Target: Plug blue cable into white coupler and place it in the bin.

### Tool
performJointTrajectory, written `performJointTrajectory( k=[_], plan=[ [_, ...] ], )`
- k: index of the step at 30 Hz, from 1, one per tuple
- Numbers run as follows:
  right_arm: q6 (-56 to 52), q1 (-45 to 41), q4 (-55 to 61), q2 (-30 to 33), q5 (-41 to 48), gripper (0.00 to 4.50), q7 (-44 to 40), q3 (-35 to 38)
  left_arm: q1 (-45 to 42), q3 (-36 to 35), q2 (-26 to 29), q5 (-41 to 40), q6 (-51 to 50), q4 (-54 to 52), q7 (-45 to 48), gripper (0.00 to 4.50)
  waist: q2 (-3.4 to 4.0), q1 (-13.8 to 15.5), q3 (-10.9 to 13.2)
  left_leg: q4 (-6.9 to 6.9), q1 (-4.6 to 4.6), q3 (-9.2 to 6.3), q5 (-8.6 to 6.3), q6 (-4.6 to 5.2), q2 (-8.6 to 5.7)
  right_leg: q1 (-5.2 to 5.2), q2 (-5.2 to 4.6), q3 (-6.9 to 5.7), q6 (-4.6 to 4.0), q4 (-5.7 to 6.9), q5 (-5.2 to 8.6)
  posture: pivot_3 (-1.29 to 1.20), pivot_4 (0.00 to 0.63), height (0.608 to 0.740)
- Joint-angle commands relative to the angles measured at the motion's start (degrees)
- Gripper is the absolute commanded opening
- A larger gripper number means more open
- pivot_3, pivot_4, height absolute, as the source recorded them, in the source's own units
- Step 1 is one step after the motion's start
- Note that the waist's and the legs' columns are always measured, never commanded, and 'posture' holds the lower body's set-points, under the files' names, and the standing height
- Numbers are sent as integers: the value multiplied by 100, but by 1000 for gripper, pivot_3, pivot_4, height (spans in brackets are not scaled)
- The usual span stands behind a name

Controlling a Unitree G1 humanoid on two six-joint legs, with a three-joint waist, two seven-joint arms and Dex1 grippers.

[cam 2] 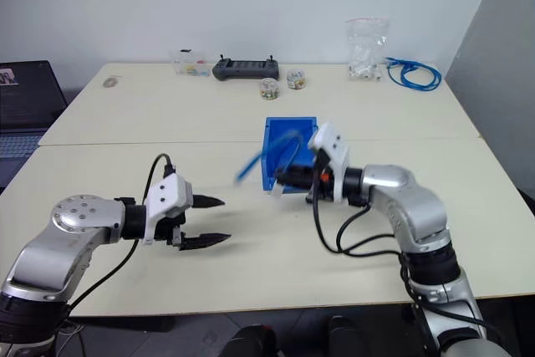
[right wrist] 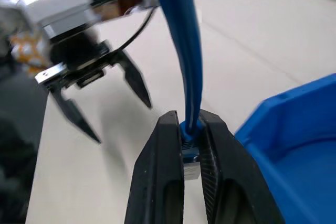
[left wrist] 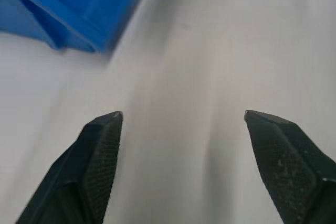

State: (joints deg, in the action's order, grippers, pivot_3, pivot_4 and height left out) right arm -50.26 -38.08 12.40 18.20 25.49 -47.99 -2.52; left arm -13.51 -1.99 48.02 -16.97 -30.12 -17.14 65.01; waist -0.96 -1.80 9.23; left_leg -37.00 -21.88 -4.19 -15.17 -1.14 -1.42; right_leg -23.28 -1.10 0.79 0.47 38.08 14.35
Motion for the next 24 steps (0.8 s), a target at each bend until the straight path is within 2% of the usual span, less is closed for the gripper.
performJointTrajectory(
  k=[1, 2, 4, 5, 6, 11, 16, 19, 20, 24],
  plan=[
    [-101, -824, -1044, -277, 132, 129, 566, 458, -420, -66, -89, -240, -262, -218, -280, 4405, -1, -4, 3, 0, 1, 1, 0, 0, 0, 0, 0, 0, -1, 1, 0, 0, 150, 740],
    [-37, -1099, -1536, -352, 62, 129, 706, 512, -508, -34, -105, -229, -251, -193, -311, 4405, -2, -4, 1, 0, 0, 2, 0, 0, 0, -3, 1, 1, -2, 2, -1, 0, 150, 740],
    [204, -1625, -2548, -435, -125, 836, 821, 508, -617, 29, -116, -179, -166, -126, -334, 4442, 1, -30, 4, 3, 4, 5, 0, 0, 1, -2, 2, 4, -2, 4, -1, 0, 150, 740],
    [315, -1845, -2990, -453, -199, 936, 830, 481, -657, 67, -116, -154, -114, -86, -329, 4442, 1, -35, 5, 4, 1, 12, 0, 0, 0, -8, 2, 8, -3, 5, -2, 0, 150, 740],
    [397, -1975, -3262, -452, -235, 1253, 811, 453, -677, 94, -112, -145, -84, -61, -327, 4442, 1, -39, 5, 4, 1, 12, 0, 0, 0, -8, 2, 9, -4, 5, -2, 0, 150, 740],
    [777, -2911, -5028, -187, -866, 2409, 109, -198, -730, 345, -102, 30, 245, 63, -293, 4442, 4, -31, 8, 5, -3, 18, 0, 0, 0, -10, 1, 12, -4, 0, -2, 0, 150, 740],
    [1400, -3483, -5689, 348, -1472, 3671, -864, -819, -858, 406, -186, 21, 306, 146, -389, 4442, 5, -4, 18, 3, -10, 21, 0, 0, -3, -14, 0, 10, -3, -1, -2, 0, 150, 740],
    [2302, -3710, -6086, 556, -1911, 4292, -902, -982, -915, 437, -213, 91, 389, 289, -417, 4442, 6, -10, 19, 4, -10, 20, 0, 0, -3, -15, 0, 9, -3, -1, -2, 0, 150, 740],
    [2561, -3773, -6211, 626, -2028, 4425, -915, -1005, -936, 453, -226, 115, 415, 332, -426, 4442, 6, -12, 19, 4, -10, 18, 0, 1, -2, -15, 0, 10, -3, 0, -2, 0, 150, 740],
    [4051, -3808, -6573, 1089, -2805, 4425, -1003, -1425, -1099, 473, -356, 189, 507, 572, -580, 4442, 10, -14, 22, 3, -9, 20, 0, 0, -2, -15, 0, 10, -3, 3, -2, 0, 150, 740]
  ],
)
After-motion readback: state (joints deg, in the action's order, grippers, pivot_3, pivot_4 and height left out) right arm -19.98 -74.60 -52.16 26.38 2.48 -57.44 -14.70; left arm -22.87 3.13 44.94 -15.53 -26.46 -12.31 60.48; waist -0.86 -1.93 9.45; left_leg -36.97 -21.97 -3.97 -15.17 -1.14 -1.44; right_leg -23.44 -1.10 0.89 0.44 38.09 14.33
